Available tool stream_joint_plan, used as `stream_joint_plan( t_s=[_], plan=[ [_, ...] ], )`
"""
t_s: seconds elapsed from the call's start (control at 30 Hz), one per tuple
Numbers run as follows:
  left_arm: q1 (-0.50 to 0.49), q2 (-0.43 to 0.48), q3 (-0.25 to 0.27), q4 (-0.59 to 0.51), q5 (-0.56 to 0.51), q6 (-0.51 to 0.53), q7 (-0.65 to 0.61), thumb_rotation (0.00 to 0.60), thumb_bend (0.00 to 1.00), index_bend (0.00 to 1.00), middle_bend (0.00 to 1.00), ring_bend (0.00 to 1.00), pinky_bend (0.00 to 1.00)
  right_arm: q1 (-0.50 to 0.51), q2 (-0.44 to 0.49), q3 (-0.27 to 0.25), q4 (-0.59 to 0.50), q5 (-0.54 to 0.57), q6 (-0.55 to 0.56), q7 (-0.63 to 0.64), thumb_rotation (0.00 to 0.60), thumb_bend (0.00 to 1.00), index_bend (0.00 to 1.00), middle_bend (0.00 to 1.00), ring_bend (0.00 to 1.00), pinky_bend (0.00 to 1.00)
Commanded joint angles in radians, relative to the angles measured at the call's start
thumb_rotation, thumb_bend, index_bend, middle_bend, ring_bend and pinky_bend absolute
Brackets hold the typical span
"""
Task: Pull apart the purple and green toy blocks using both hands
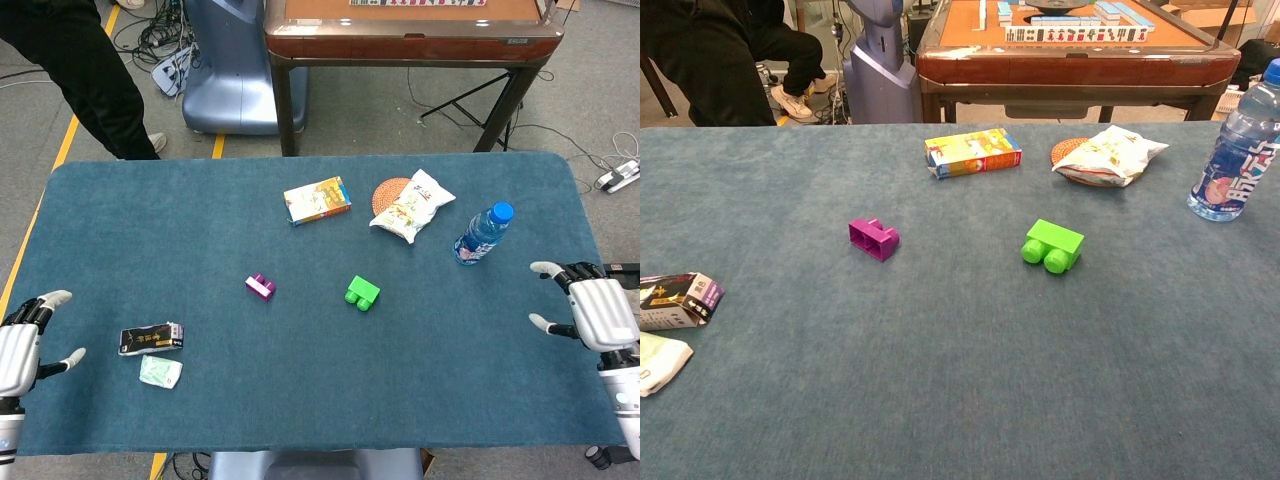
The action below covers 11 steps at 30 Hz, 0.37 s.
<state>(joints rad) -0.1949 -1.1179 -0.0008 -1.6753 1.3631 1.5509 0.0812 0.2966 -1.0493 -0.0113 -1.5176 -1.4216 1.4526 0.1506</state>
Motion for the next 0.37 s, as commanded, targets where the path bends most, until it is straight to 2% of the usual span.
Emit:
stream_joint_plan(
  t_s=[0.03,0.37],
  plan=[
    [0.004,-0.002,-0.008,-0.003,0.002,-0.004,0.008,0.600,0.00,0.25,0.24,0.22,0.35,-0.008,-0.002,0.009,0.002,0.003,-0.007,0.010,0.600,0.00,0.30,0.39,0.34,0.27],
    [0.023,-0.015,-0.020,0.008,0.010,-0.026,0.008,0.600,0.00,0.25,0.25,0.22,0.35,-0.021,-0.003,0.032,-0.007,-0.007,-0.041,-0.004,0.600,0.00,0.30,0.39,0.34,0.28]
  ],
)
